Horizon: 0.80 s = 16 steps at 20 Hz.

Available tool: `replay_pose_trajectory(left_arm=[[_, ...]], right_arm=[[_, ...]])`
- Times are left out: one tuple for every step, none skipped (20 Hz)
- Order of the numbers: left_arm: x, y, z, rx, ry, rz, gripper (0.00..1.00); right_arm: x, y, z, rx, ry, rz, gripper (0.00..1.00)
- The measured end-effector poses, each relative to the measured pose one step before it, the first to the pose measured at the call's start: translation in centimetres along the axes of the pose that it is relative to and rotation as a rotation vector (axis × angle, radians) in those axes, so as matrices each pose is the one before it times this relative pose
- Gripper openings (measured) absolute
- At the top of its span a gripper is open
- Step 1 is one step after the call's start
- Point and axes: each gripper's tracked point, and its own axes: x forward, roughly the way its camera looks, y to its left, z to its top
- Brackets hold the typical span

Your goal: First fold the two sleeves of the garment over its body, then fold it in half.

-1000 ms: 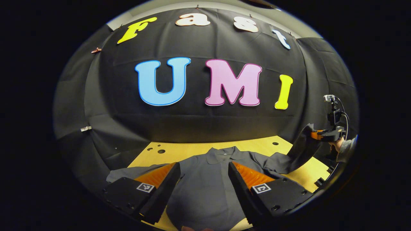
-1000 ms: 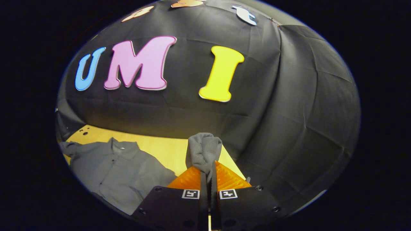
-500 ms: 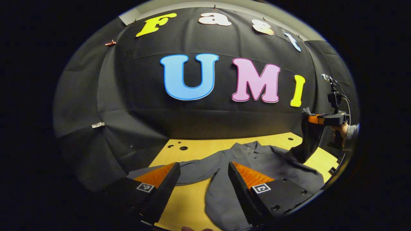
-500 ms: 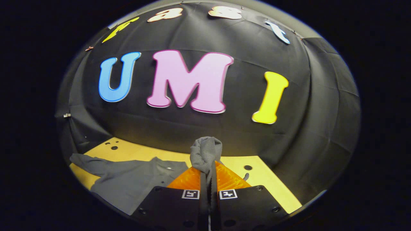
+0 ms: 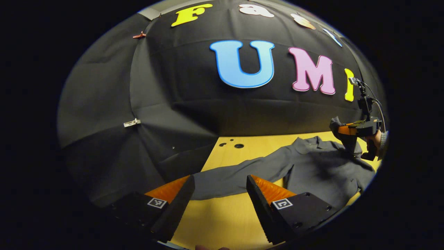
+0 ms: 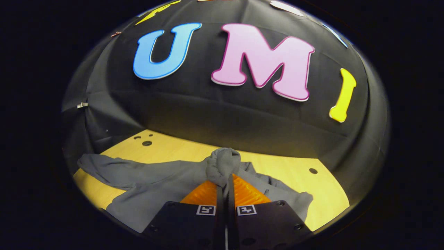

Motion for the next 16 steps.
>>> replay_pose_trajectory(left_arm=[[1.025,0.912,-0.66,0.00639,0.00882,0.00934,0.95],[1.077,0.802,-0.836,0.00724,0.00843,0.00863,0.95],[1.074,0.756,-0.704,0.00618,0.01087,0.00841,0.94],[1.174,0.867,-0.751,0.00243,0.01031,0.01115,0.95],[1.164,0.829,-0.652,-0.00645,0.01352,0.00851,0.95],[1.232,0.715,-0.675,-0.01187,0.01281,0.01155,0.95],[0.987,0.697,-0.229,-0.00164,0.01129,0.01052,0.96],[0.6,0.851,-0.402,0.00109,0.0096,0.0125,0.97],[0.754,0.764,-0.32,-0.00042,0.01156,0.01257,0.98],[0.725,0.754,-0.493,-0.00433,0.01119,0.00761,0.98],[0.48,0.655,-0.355,-0.00609,0.01172,0.00686,0.98],[0.729,0.242,-0.522,-0.00411,0.01254,0.00002,0.98],[0.63,0.266,-0.291,0.00092,0.01016,0.00055,0.98],[0.46,0.16,-0.413,0.00376,0.01338,-0.00481,0.98],[0.446,0.001,-0.327,0.00397,0.01543,-0.00763,0.98],[0.389,0.008,-0.581,-0.00102,0.01687,-0.00928,0.98]], right_arm=[[0.83,0.909,-1.093,-0.00813,0.02007,0.00113,0.07],[0.787,0.729,-0.799,-0.0056,0.02043,-0.00099,0.08],[0.702,0.629,-0.839,-0.00046,0.02,-0.00077,0.08],[0.586,0.518,-0.977,-0.00043,0.01858,-0.0005,0.08],[0.61,0.635,-0.741,-0.00327,0.01768,-0.00228,0.08],[0.515,0.495,-0.634,-0.00475,0.01581,0.00019,0.08],[0.508,0.424,-0.681,-0.0051,0.01529,-0.00102,0.08],[0.459,0.367,-0.58,-0.00121,0.01531,0.00351,0.08],[0.459,0.48,-0.522,0.00389,0.01256,0.00668,0.08],[0.266,0.371,-0.396,0.00156,0.01201,0.00308,0.01],[0.279,0.442,-0.282,0.00391,0.00946,0.01025,0.1],[0.038,0.532,-0.165,0.00235,0.00672,0.01251,0.13],[-0.007,0.528,-0.059,-0.00012,0.00131,0.01422,0.13],[0.222,0.373,-0.227,0.00076,0.00823,0.01172,0.16],[-0.19,0.225,-0.292,0.0015,0.00888,0.00812,0.22],[0.058,0.251,-0.123,0.00121,0.00662,0.00693,0.24]])
